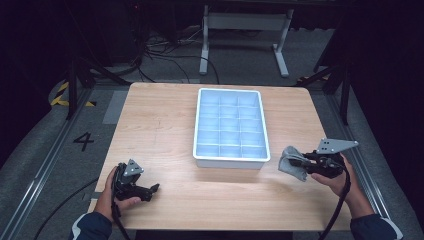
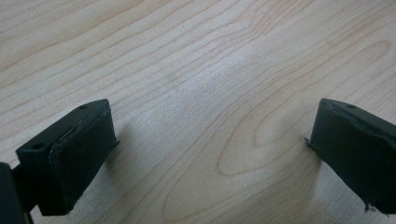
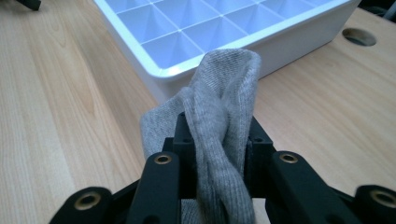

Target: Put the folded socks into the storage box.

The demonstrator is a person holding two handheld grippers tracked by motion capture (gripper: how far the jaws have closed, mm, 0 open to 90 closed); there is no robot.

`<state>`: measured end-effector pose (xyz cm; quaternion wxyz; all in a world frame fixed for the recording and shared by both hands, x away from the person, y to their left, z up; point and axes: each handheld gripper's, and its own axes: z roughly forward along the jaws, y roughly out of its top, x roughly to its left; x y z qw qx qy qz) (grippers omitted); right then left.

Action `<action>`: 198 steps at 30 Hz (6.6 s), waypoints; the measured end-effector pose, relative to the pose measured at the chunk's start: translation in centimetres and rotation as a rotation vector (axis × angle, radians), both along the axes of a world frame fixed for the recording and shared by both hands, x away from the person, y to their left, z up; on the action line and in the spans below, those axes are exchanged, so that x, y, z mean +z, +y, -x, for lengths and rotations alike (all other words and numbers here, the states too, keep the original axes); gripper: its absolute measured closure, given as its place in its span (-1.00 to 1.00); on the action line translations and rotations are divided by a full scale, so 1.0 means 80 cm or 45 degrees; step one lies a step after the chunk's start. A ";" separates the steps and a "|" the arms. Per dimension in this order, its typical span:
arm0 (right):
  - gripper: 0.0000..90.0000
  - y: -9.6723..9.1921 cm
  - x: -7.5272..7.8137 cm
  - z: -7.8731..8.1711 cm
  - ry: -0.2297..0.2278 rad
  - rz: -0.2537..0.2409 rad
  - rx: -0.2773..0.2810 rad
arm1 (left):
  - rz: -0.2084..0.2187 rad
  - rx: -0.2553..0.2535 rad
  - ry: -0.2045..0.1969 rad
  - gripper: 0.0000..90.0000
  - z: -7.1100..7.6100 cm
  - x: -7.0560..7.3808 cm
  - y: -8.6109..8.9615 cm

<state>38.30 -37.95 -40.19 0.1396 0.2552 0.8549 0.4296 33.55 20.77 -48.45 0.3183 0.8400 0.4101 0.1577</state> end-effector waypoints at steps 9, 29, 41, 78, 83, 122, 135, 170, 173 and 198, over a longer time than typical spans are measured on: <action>0.62 0.003 0.024 -0.012 -0.062 -0.037 -0.011 | 0.001 -0.004 -0.002 -0.99 -0.001 0.000 0.000; 0.62 0.024 0.043 -0.026 -0.104 -0.041 0.067 | -0.004 -0.017 -0.001 -0.99 -0.002 0.000 0.001; 0.62 0.031 0.051 -0.027 -0.128 -0.017 0.072 | -0.001 -0.012 0.001 -0.99 -0.001 0.000 0.000; 0.60 0.112 0.092 -0.058 -0.164 0.128 0.173 | -0.001 -0.011 0.001 -0.99 -0.001 0.000 0.000; 0.60 0.120 0.092 -0.064 -0.155 0.155 0.173 | -0.001 -0.012 0.001 -0.99 -0.001 0.000 0.000; 0.59 0.180 0.038 -0.114 -0.143 0.452 0.136 | 0.010 0.020 0.000 -0.96 0.005 0.000 0.001; 0.60 0.184 0.023 -0.117 -0.177 0.546 0.111 | 0.006 0.016 -0.004 -0.95 0.005 0.000 0.002; 0.58 0.212 -0.008 -0.134 0.072 0.888 0.384 | 0.008 0.018 -0.006 -0.95 0.005 0.000 0.001; 0.58 0.216 -0.012 -0.137 0.090 0.918 0.381 | 0.007 0.018 -0.005 -0.95 0.005 0.000 0.001; 0.19 0.202 0.004 -0.141 0.118 0.814 0.292 | 0.007 0.017 -0.003 -0.95 0.005 0.000 0.001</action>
